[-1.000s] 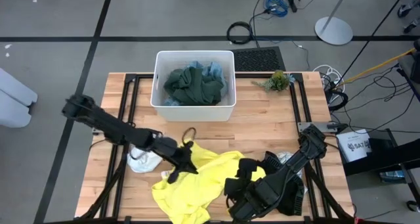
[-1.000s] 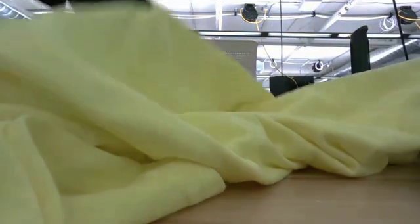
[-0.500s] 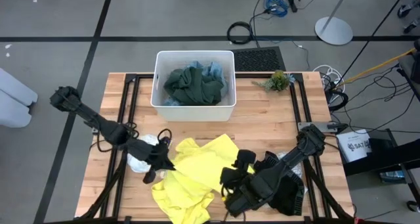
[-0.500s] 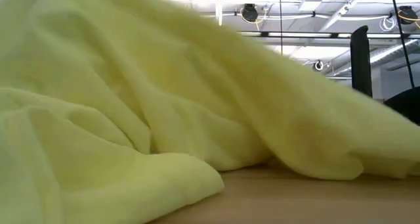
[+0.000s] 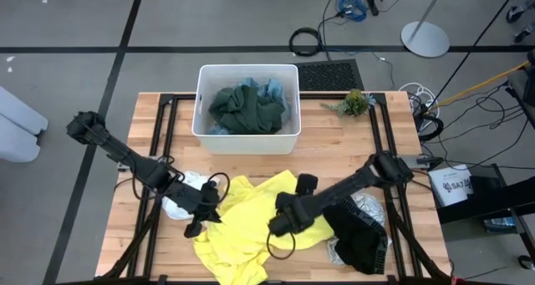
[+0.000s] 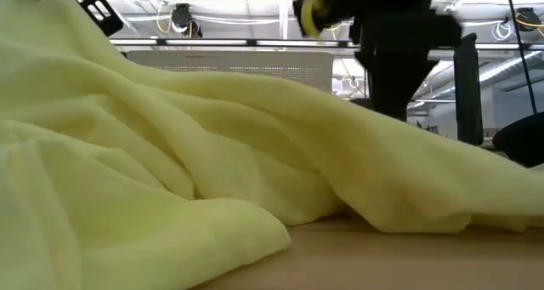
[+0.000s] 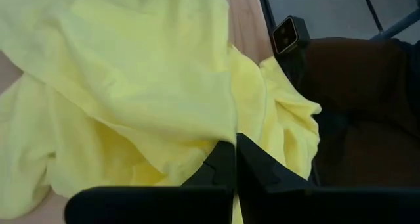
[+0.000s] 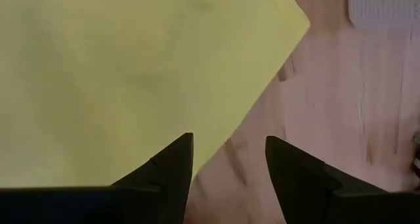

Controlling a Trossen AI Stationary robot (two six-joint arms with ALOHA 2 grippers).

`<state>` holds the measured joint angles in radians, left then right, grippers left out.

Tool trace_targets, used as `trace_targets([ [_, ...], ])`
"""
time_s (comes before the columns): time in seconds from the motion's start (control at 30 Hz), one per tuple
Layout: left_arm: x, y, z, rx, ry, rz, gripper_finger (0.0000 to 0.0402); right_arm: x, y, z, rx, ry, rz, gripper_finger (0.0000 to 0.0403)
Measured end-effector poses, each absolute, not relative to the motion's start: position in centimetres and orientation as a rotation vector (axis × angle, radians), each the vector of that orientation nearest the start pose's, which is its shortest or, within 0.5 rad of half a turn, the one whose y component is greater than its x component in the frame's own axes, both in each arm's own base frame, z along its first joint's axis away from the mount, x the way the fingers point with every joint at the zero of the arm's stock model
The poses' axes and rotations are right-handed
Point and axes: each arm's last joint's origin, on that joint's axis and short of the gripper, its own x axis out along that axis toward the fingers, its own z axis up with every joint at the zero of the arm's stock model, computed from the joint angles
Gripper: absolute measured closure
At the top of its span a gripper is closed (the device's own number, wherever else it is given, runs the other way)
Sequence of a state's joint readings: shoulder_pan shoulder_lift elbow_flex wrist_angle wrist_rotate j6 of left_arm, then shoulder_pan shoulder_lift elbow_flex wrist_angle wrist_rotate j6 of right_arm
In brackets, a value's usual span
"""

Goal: Fold laundry
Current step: Fold the yellow shirt

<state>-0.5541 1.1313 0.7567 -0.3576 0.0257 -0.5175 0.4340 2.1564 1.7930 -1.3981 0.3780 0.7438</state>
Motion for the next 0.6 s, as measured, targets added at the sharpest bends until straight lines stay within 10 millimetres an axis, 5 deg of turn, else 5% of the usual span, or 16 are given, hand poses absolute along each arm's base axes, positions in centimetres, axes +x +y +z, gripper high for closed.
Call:
trace_targets([
  [0.13, 19.5, -12.2, 24.4, -0.288, 0.837, -0.353, 0.0397, 36.3, 14.4, 18.8, -0.117, 1.544, -0.532, 0.0232],
  [0.23, 19.5, -12.2, 24.4, -0.289, 0.836, -0.353, 0.0393, 34.9, 14.2, 20.2, -0.072, 1.518, -0.543, 0.0241],
  [0.47, 19.5, -12.3, 24.4, -0.311, 0.838, -0.350, 0.0391, 29.4, 15.5, 24.8, 0.173, 1.171, -0.420, 0.0264],
  [0.6, 19.5, -12.3, 24.4, -0.312, 0.835, -0.348, 0.0390, 27.7, 16.0, 24.0, 0.280, 0.991, -0.315, 0.0265],
])
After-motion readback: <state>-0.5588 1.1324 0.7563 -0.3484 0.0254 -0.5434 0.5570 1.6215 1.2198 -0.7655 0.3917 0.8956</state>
